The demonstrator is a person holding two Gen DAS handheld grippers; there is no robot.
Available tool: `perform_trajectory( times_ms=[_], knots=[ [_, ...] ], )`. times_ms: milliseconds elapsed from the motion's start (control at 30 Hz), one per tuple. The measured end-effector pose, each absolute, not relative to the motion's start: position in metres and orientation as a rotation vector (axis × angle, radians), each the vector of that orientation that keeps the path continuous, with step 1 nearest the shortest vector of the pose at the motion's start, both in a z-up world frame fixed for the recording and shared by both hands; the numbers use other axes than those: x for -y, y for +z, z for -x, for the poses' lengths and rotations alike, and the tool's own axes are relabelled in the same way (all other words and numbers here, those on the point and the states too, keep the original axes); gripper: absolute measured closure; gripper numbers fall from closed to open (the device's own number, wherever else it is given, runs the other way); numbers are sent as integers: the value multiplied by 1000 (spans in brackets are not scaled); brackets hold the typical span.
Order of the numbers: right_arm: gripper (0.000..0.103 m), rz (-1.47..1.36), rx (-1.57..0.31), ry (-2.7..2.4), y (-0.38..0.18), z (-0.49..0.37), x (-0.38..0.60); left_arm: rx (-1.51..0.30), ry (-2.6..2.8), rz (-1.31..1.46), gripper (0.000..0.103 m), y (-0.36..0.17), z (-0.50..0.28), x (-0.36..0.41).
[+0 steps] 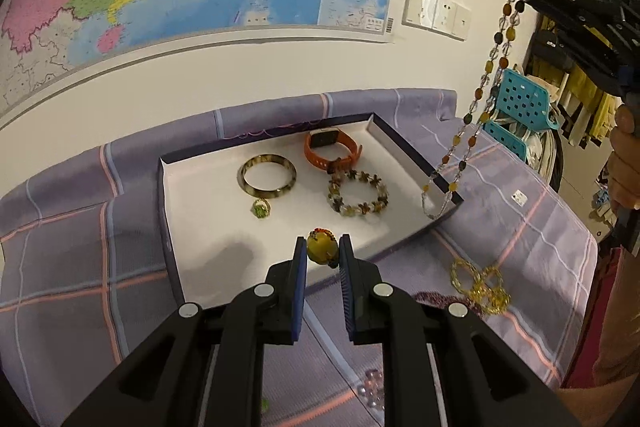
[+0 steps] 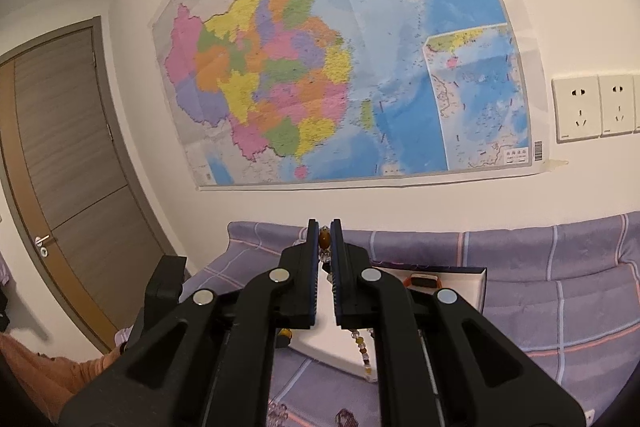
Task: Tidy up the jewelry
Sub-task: 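Carry the yellow ring and amber necklace over the box lid with both tools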
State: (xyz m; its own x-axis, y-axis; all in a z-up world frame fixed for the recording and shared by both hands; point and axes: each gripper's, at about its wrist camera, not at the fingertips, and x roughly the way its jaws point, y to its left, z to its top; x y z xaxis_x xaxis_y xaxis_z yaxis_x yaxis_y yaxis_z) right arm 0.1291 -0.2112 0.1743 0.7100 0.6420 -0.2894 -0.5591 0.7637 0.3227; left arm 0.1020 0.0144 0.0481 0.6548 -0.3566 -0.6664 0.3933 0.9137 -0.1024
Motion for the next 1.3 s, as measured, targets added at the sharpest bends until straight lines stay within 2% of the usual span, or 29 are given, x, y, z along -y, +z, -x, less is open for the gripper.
perform_trajectory(
  times_ms=[633, 1300],
  knots=[
    [97, -234, -482, 638, 142, -203, 192, -816, -376, -47, 89, 30, -147, -17],
    [97, -183, -628, 616, 82, -221, 192, -886, -332, -79, 89, 5, -168, -16]
  ],
)
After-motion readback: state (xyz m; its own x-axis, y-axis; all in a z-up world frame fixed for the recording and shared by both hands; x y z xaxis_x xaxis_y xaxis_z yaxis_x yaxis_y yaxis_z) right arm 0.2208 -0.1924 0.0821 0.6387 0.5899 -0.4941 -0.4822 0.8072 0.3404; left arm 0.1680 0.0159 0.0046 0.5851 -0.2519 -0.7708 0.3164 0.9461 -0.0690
